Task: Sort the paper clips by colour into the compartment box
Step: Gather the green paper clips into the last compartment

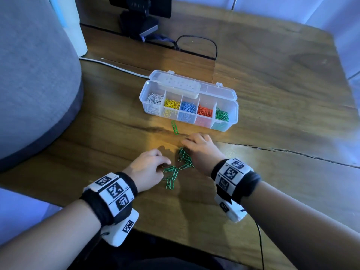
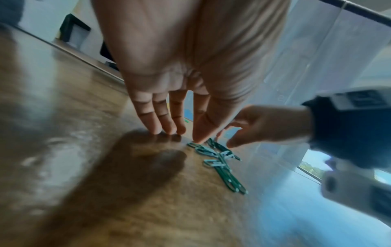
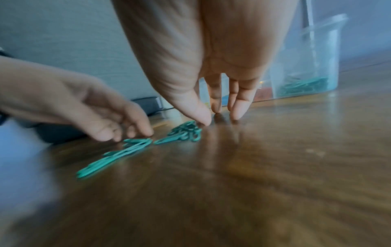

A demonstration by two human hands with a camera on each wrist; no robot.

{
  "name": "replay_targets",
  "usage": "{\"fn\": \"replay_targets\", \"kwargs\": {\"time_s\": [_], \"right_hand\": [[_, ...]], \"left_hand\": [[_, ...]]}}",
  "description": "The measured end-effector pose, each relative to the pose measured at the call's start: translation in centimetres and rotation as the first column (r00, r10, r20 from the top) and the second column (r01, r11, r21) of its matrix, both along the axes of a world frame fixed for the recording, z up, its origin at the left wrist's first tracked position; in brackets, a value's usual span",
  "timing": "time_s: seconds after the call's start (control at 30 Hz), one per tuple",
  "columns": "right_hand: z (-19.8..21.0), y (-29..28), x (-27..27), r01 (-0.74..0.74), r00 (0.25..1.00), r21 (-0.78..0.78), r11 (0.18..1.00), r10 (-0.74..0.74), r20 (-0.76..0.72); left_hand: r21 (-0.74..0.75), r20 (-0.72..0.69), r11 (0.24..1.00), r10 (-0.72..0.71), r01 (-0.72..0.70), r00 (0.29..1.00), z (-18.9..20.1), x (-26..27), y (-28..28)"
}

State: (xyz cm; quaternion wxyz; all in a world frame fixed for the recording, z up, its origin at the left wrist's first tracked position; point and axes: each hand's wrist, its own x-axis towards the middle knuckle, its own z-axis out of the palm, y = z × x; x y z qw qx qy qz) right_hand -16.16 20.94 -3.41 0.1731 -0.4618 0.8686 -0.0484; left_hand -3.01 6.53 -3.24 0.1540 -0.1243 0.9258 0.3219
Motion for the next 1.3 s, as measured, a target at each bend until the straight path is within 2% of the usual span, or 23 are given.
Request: {"fn": "replay_targets", "kwargs": {"time_s": [0.07,0.13,0.2,0.23,0.3,0.33,0.4,0.47,0.6,0.7,0.87,1.0,1.1,1.2,1.3], "right_hand": [[-0.1,0.7,1.1,-0.041,0.997,-0.033,0.999,0.043,0.063],[0.0,1.5,1.5,-0.014,0.989,-0.088,0.996,0.026,0.145],[0.1,1.9,1.1,0.135,0.979,-0.195,0.971,-0.1,0.179],[0.1,2.0,0.5,0.218,0.966,-0.2,0.955,-0.182,0.183],[0.6,2.0,-0.5,0.307,0.939,-0.057,0.95,-0.293,0.18],[0.8,1.8,-0.7,0.307,0.935,0.033,0.951,-0.308,0.178],[1.1,1.3,-0.2,0.275,0.935,0.114,0.955,-0.293,0.2],[1.3,1.2,1.1,0.229,0.941,0.113,0.967,-0.249,0.229],[1.3,2.0,4.7,0.111,0.974,0.157,0.981,-0.139,0.177],[0.8,2.4,6.8,0.104,0.987,0.136,0.985,-0.118,0.105],[0.0,2.2,6.6,0.198,0.973,0.035,0.979,-0.201,0.112],[0.0,2.1,6.0,0.098,0.995,0.048,0.994,-0.099,0.018],[0.5,1.8,5.7,0.061,0.998,0.057,0.997,-0.059,-0.032],[1.0,1.6,4.1,0.168,0.986,0.047,0.985,-0.168,-0.011],[0.8,2.2,1.4,0.382,0.913,-0.047,0.923,-0.369,0.177]], "left_hand": [[0.019,-0.014,0.997,0.069,-0.069,0.998,0.1,-0.2,-1.1],[-0.008,-0.039,0.989,0.15,-0.151,0.988,0.1,-1.3,-2.4],[-0.059,-0.042,0.977,0.203,-0.205,0.978,0.3,-2.9,-3.4],[-0.082,-0.033,0.974,0.209,-0.211,0.977,0.3,-3.8,-3.7],[-0.137,0.003,0.977,0.165,-0.163,0.986,0.4,-5.4,-3.7],[-0.167,0.024,0.979,0.123,-0.117,0.992,0.5,-6.0,-3.6],[-0.196,0.041,0.98,0.034,-0.025,0.999,0.5,-6.6,-2.9],[-0.192,0.045,0.981,-0.028,0.037,0.999,0.5,-5.9,-1.9],[-0.18,0.084,0.973,-0.134,0.147,0.987,0.4,-1.4,0.4],[-0.16,0.047,0.982,-0.093,0.099,0.995,0.1,1.4,1.4],[-0.088,-0.067,0.996,0.012,-0.018,0.998,-0.4,1.9,1.4],[-0.139,-0.024,0.99,-0.015,0.011,1.0,-0.2,0.1,1.3],[-0.129,0.0,0.991,0.026,-0.025,1.0,-0.3,-1.2,1.2],[-0.056,0.021,0.996,0.075,-0.074,0.997,-0.2,-2.3,0.7],[0.127,0.074,0.979,0.15,-0.158,0.986,0.1,-3.7,-0.3]]}}
